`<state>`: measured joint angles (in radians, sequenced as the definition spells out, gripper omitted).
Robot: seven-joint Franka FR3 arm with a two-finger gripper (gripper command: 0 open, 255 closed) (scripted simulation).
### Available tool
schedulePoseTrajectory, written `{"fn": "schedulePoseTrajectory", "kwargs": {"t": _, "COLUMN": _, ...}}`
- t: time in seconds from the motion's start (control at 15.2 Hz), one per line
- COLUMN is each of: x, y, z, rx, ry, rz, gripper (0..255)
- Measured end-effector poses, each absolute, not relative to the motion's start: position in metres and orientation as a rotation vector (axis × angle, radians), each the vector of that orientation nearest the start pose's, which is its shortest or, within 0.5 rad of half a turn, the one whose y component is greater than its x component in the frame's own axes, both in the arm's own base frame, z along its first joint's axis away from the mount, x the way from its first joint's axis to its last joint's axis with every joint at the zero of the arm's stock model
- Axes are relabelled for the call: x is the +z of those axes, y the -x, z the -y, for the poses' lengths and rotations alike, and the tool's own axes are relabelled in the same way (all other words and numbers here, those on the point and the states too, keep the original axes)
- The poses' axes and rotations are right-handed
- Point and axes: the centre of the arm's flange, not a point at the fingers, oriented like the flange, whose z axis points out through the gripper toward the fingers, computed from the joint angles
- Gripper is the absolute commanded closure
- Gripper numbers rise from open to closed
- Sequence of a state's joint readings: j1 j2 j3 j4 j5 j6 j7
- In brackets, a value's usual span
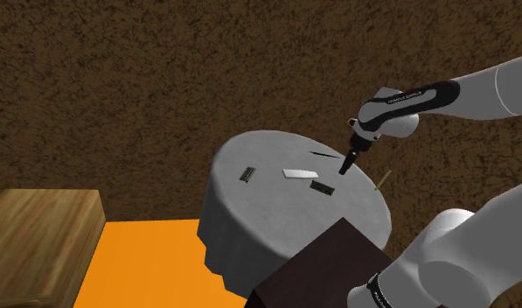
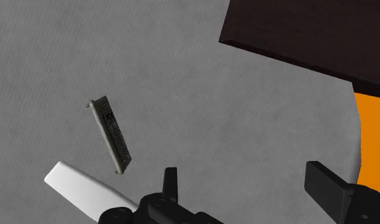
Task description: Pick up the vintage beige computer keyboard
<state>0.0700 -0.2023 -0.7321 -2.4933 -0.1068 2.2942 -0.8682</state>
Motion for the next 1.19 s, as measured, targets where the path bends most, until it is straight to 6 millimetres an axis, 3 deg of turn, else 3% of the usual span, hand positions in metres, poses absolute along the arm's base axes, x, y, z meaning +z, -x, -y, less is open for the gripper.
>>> {"fn": "schedulePoseTrajectory", "kwargs": {"t": 0.59, "x": 0.241, "y": -0.394, "z": 0.347, "rx": -0.029, "ry": 2.956, "rz": 0.649, "gripper": 0}}
{"fn": "schedulePoseTrajectory", "kwargs": {"t": 1.19, "x": 0.151, "y": -0.437, "z": 0.396, "rx": -0.051, "ry": 2.863, "rz": 0.822, "gripper": 0}}
